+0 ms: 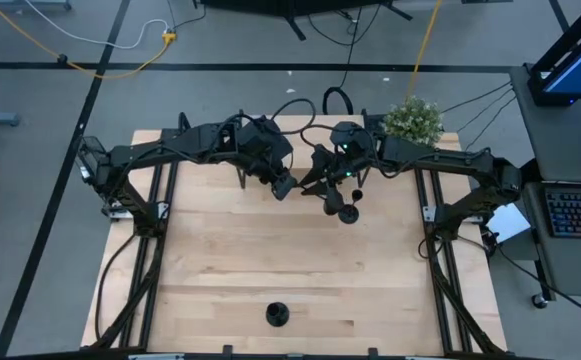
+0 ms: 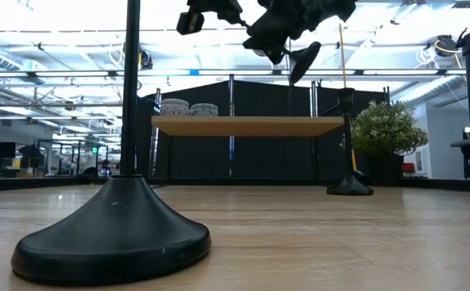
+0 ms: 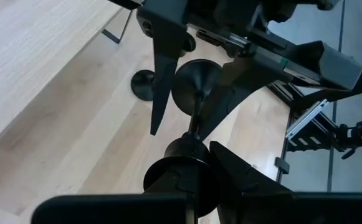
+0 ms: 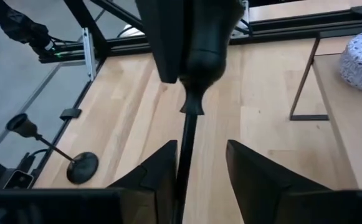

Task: Pick & Place candle stick holders
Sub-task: Put the left candle holder on the shelf

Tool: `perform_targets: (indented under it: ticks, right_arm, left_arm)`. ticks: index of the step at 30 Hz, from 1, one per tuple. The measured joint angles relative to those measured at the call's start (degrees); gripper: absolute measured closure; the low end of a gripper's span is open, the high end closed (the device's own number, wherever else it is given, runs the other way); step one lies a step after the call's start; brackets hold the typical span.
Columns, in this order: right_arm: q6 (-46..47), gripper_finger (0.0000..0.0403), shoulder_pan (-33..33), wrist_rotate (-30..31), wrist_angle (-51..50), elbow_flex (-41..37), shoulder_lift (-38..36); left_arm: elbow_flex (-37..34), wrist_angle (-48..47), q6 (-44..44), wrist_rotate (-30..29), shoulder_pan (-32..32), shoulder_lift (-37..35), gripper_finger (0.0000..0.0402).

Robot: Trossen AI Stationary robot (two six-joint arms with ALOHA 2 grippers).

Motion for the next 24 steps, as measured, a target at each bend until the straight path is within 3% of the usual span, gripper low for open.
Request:
perform_targets:
  ticks: [14,20,24]
  right_arm:
    - [0.37,0.0292,0.17,-0.08,2.81,0.0,-0.04]
    - [0.31,0.0328,0.35,-0.11,4.03,0.0,-0.06]
    - [0.1,0.0373,0.35,-0.06,4.0,0.0,-0.07]
  left_arm:
    - [0.0,-0.65,0.26,0.37,-0.21,0.0,0.0381]
    - [0.0,-0.65,0.15,0.24,-0.21,0.0,0.0381]
    - [0.0,-0.72,0.14,-0.14,-0.19,0.0,0.0381]
